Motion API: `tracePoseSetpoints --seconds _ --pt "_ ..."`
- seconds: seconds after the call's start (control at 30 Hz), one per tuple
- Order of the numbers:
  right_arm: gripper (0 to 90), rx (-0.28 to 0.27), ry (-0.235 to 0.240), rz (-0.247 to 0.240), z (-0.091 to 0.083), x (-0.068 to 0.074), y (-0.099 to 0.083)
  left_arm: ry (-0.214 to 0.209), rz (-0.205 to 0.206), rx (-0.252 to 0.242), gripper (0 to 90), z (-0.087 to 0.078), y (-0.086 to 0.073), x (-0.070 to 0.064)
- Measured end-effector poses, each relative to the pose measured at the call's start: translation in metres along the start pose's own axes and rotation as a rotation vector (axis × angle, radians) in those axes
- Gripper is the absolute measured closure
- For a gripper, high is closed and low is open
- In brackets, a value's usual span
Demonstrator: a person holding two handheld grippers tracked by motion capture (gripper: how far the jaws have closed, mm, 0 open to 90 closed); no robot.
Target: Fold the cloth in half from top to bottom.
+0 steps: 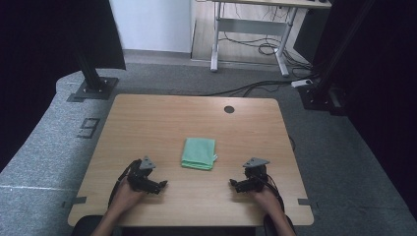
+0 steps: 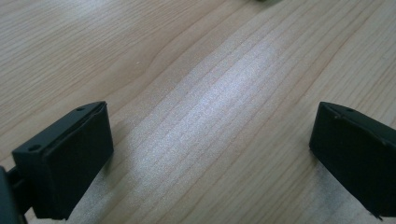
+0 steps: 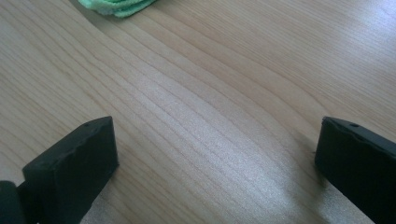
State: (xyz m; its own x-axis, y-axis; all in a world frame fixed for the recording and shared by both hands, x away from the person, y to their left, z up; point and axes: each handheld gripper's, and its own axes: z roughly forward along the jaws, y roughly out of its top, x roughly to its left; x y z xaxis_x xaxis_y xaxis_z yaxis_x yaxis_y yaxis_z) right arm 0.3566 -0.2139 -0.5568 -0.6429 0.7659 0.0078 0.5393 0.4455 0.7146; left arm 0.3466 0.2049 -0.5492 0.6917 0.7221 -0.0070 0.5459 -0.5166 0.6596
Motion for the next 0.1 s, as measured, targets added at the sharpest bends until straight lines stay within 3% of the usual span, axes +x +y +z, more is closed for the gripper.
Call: tracePoseSetpoints --seconds 0.1 --pt "0.0 0.000 0.000 0.000 0.0000 0.0000 0.0000 0.001 -0.001 0.000 0.0 0.0000 0.0001 0.0000"
